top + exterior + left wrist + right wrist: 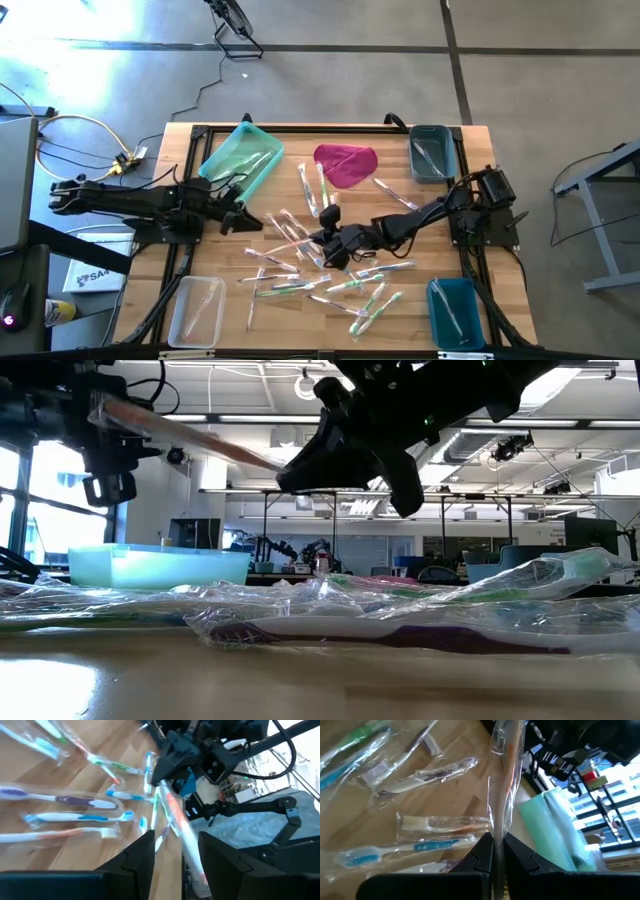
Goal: Pick & Place Toothbrushes
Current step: Put the orange toothbrush to the transparent bin
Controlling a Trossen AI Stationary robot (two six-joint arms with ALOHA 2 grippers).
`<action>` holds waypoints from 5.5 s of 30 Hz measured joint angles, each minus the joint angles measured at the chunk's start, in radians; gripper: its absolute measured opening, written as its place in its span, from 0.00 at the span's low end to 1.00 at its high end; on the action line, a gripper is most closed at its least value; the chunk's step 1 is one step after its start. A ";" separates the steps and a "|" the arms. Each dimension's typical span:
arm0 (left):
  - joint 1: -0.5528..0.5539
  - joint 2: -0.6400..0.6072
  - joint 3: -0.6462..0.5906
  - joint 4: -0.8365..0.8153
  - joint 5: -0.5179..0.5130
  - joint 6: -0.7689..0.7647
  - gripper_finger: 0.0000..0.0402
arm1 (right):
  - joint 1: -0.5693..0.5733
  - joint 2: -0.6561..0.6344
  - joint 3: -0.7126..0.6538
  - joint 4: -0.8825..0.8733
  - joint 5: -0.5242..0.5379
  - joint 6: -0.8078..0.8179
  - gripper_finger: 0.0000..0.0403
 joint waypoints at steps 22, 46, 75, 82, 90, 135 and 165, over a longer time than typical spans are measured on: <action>0.000 0.480 0.185 0.067 0.109 -0.032 0.37 | -0.019 0.000 0.000 -0.116 -0.001 0.045 0.04; 0.000 0.614 0.208 0.124 0.131 -0.032 0.37 | -0.031 0.000 0.000 -0.132 -0.005 0.047 0.04; -0.046 0.613 0.208 0.127 0.112 -0.032 0.37 | -0.081 0.010 0.071 -0.128 -0.105 -0.042 0.04; -0.045 0.613 0.207 0.118 0.126 -0.033 0.37 | -0.084 0.133 0.212 -0.226 -0.070 -0.119 0.04; -0.046 0.613 0.206 0.029 0.164 -0.032 0.37 | -0.084 0.157 0.249 -0.208 -0.026 -0.175 0.04; -0.044 0.612 0.208 0.032 0.170 0.074 0.11 | -0.030 0.133 0.250 -0.234 0.276 -0.137 0.51; -0.045 0.611 0.207 0.047 0.106 0.197 0.11 | -0.031 -0.034 0.243 -1.235 0.387 0.889 0.05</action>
